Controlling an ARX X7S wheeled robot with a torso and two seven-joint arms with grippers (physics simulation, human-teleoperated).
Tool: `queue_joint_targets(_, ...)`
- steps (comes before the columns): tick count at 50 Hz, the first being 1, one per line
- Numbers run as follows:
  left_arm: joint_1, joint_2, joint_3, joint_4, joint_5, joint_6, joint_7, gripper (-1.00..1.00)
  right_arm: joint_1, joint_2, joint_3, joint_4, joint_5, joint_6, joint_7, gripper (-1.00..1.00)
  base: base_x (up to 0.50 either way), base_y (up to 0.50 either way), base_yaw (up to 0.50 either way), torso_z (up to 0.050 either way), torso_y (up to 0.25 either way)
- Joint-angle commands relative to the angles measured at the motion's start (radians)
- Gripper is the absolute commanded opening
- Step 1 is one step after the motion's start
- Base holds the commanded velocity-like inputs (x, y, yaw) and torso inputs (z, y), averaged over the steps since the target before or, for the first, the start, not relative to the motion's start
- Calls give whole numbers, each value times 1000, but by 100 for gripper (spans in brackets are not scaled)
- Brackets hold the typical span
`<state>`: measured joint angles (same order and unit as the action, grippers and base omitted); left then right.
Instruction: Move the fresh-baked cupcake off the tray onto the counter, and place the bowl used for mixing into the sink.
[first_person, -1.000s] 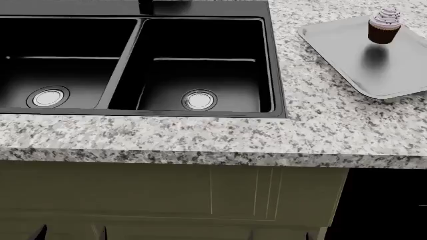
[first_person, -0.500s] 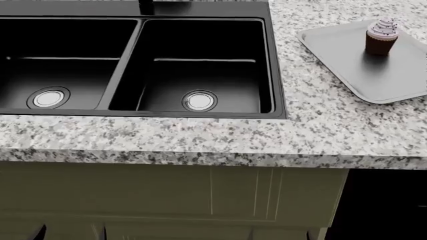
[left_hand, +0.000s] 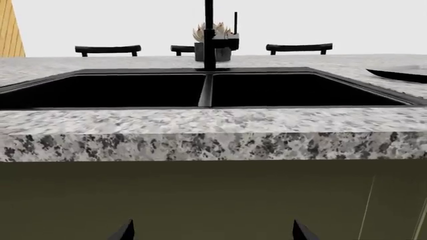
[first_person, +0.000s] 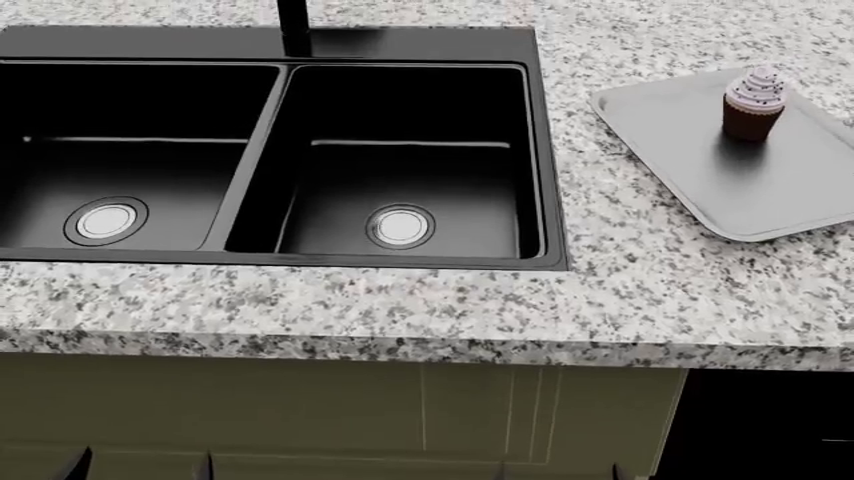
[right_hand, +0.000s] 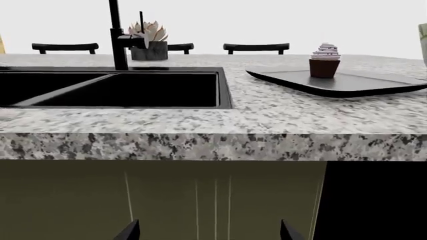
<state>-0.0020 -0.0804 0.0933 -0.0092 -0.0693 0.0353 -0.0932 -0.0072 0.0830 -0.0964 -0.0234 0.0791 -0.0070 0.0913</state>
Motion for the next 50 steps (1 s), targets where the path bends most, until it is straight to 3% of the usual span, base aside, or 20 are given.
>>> queue_joint_targets(1,-9,-10,17,-23,-17,13,-12,100,-4,13,-12,5,20,-13,13,100,0,0,0,50,2)
queue_joint_targets(14,-8,-27,39,-25,-15,15,-32,100,-2,25,-30,0,24,-3,38,100,-15,-60,0,50,2)
queue_joint_targets(27,-4,-49,40,25,-32,-6,-49,100,-13,47,-32,-69,34,42,66,100,-137,-474,0,0,0)
queue_joint_targets(40,-45,-85,46,227,-37,-195,-75,100,-20,104,-10,-293,34,214,109,100,-180,-298,0,0,0)
queue_joint_targets(50,-139,-98,31,325,-100,-395,-71,100,62,146,-6,-473,51,440,127,100,-109,-126,0,0,0)
